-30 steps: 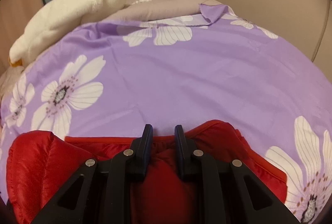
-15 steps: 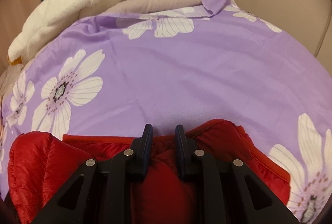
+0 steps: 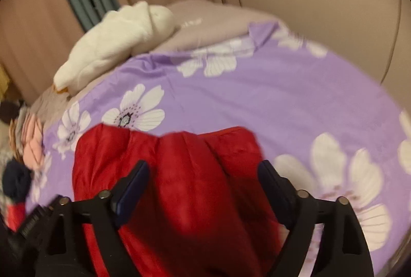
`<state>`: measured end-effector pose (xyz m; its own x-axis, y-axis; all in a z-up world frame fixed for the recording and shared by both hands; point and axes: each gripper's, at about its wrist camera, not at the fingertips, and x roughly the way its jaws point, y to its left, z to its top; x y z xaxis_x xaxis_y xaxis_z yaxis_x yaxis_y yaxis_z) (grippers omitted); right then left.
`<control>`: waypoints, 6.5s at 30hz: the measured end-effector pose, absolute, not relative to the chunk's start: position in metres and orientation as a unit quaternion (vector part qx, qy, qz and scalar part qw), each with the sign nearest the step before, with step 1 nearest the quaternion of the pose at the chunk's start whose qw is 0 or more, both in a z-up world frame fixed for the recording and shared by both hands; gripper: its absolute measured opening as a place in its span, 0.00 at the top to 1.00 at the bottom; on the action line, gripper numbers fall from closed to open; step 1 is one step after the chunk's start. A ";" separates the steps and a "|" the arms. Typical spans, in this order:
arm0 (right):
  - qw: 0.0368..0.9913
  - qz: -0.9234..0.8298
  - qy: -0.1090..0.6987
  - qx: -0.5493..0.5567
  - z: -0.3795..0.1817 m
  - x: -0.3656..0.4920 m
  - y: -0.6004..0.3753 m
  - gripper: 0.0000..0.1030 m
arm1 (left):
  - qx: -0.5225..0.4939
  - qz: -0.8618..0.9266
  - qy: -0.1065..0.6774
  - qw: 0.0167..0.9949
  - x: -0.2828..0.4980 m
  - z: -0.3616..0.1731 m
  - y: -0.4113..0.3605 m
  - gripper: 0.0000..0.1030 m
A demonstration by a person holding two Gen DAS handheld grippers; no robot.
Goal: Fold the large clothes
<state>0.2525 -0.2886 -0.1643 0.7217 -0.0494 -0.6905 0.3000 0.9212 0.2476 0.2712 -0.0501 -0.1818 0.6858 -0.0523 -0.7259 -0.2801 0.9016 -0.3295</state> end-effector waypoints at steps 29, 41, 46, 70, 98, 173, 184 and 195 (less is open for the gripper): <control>0.816 0.058 0.431 0.380 -0.272 0.218 -0.329 0.01 | -0.342 -0.176 0.479 0.789 0.253 -0.272 -0.078 0.12; 0.806 0.088 0.410 0.416 -0.277 0.224 -0.325 0.23 | -0.313 -0.164 0.453 0.819 0.267 -0.279 -0.100 0.16; 0.796 0.113 0.408 0.432 -0.279 0.219 -0.323 0.31 | -0.276 -0.160 0.443 0.838 0.266 -0.269 -0.101 0.25; 0.804 0.194 0.339 0.448 -0.226 0.170 -0.301 0.53 | -0.177 -0.148 0.353 0.907 0.198 -0.183 -0.102 0.47; 0.773 0.232 0.367 0.463 -0.225 0.188 -0.296 0.52 | -0.214 -0.140 0.340 0.905 0.193 -0.189 -0.062 0.51; 0.857 0.242 0.412 0.191 -0.182 0.266 -0.112 0.38 | -0.237 0.050 0.324 0.914 0.269 -0.213 0.154 0.47; 0.874 0.210 0.409 0.157 -0.167 0.255 -0.139 0.24 | -0.209 0.084 0.264 0.938 0.257 -0.155 0.179 0.48; 0.914 0.144 0.333 0.183 -0.127 0.247 -0.181 0.22 | -0.211 0.084 0.290 0.930 0.263 -0.166 0.175 0.55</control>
<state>0.2468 -0.1814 -0.1272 0.7367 0.3853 -0.5558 -0.1414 0.8914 0.4306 0.2629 0.1751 -0.1659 0.8179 0.0340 -0.5744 -0.2787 0.8968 -0.3438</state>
